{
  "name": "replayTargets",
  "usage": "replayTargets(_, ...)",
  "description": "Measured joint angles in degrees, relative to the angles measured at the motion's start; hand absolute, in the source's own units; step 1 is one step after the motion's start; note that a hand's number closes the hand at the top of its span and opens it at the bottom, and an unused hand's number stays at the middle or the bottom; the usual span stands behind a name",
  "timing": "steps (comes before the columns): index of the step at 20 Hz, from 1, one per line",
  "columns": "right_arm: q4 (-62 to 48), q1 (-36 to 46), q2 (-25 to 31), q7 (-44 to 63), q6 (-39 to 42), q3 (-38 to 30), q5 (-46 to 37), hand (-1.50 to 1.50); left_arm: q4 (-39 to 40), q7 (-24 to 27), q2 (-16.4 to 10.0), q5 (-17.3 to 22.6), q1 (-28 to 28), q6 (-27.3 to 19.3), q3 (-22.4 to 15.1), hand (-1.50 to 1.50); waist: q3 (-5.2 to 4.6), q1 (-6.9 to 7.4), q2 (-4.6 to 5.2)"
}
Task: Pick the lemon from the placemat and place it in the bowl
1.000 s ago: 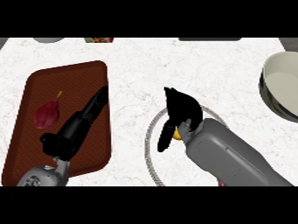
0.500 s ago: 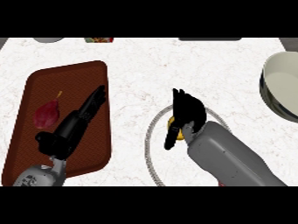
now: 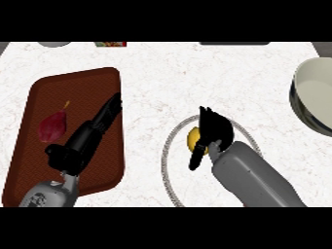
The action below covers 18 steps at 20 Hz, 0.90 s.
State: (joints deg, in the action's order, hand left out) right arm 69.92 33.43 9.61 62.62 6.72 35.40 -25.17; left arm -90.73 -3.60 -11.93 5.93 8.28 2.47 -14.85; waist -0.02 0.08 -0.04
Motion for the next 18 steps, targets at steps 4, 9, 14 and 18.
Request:
replayTargets(4, -0.9, -1.9, -0.6, -2.0, 0.1, -2.2, -2.6, 1.5, -1.6, -1.4, 0.8, -0.7, -1.0, 0.3, 0.3, 0.0, 0.01, 0.05, 0.0)
replayTargets(9, -3.1, -1.8, -2.3, -6.0, -0.3, -4.6, -7.5, 1.5, 0.4, -0.5, 1.5, -1.3, 0.0, 2.1, 2.4, 0.0, 0.01, 0.06, 0.03)
replayTargets(14, -5.1, -1.3, -3.7, -8.7, -0.7, -6.8, -12.4, 1.5, 0.3, -0.2, 2.1, -1.9, -0.6, 3.6, 3.4, 0.0, 0.01, 0.11, 0.04)
replayTargets(18, -3.2, -2.5, -3.2, -10.6, 0.6, -8.3, -14.9, 1.5, -0.8, -0.5, 3.1, -3.5, -1.8, 3.7, 2.9, 0.0, 0.02, 0.06, 0.02)
